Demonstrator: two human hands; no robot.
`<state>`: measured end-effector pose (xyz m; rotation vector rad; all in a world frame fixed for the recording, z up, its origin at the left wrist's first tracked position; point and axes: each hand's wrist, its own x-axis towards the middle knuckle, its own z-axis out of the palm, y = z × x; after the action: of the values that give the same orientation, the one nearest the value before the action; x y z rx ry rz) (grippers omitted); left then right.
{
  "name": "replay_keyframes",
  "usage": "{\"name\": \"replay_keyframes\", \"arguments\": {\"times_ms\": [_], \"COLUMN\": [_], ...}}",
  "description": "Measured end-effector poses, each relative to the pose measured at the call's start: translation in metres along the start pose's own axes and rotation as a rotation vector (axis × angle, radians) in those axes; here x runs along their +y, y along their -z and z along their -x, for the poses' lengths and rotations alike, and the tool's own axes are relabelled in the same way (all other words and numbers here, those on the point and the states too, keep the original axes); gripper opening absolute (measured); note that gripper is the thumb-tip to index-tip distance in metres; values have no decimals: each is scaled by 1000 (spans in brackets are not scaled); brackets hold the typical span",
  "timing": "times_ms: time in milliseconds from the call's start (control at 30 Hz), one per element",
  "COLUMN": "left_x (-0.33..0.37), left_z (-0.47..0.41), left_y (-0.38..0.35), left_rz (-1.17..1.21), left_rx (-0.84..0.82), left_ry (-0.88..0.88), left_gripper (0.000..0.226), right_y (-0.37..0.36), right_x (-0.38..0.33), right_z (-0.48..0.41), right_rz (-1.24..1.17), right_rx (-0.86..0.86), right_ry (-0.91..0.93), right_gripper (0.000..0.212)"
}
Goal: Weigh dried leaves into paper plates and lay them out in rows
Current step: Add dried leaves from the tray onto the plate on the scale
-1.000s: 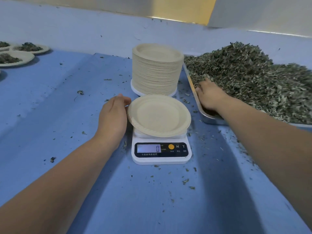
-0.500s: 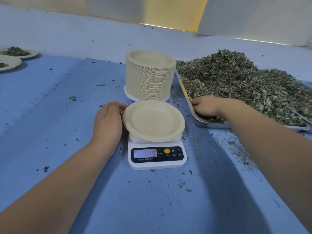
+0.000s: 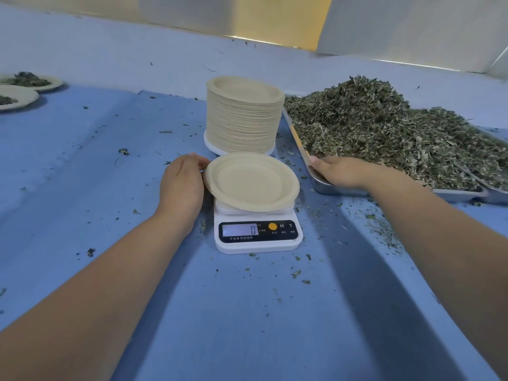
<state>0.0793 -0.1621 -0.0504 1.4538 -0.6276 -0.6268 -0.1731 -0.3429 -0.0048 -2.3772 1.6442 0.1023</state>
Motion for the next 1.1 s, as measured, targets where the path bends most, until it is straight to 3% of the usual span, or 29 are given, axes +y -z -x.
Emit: {"name": "replay_keyframes", "arguments": {"times_ms": [100, 267, 500, 667, 767, 933, 1100], "left_x": [1, 0, -3, -6, -6, -6, -6], "left_z": [1, 0, -5, -7, -7, -8, -8], "left_y": [0, 0, -1, -1, -2, -3, -2], "left_rz": [-18, 5, 5, -8, -14, -2, 0], "left_rx": [-16, 9, 6, 6, 9, 10, 11], "left_ry": [-30, -16, -19, -45, -52, -36, -41], "left_gripper": [35, 34, 35, 32, 32, 32, 32], "right_y": [-7, -14, -12, -14, -12, -8, -6], "right_x": [-5, -8, 5, 3, 5, 4, 8], "right_z": [1, -5, -11, -12, -12, -6, -3], "right_rz": [-44, -60, -194, -76, -93, -163, -201], "right_rx": [38, 189, 508, 356, 349, 213, 379], "right_ry": [11, 86, 92, 46, 84, 151, 147], "right_gripper": [88, 57, 46, 53, 48, 64, 38]}}
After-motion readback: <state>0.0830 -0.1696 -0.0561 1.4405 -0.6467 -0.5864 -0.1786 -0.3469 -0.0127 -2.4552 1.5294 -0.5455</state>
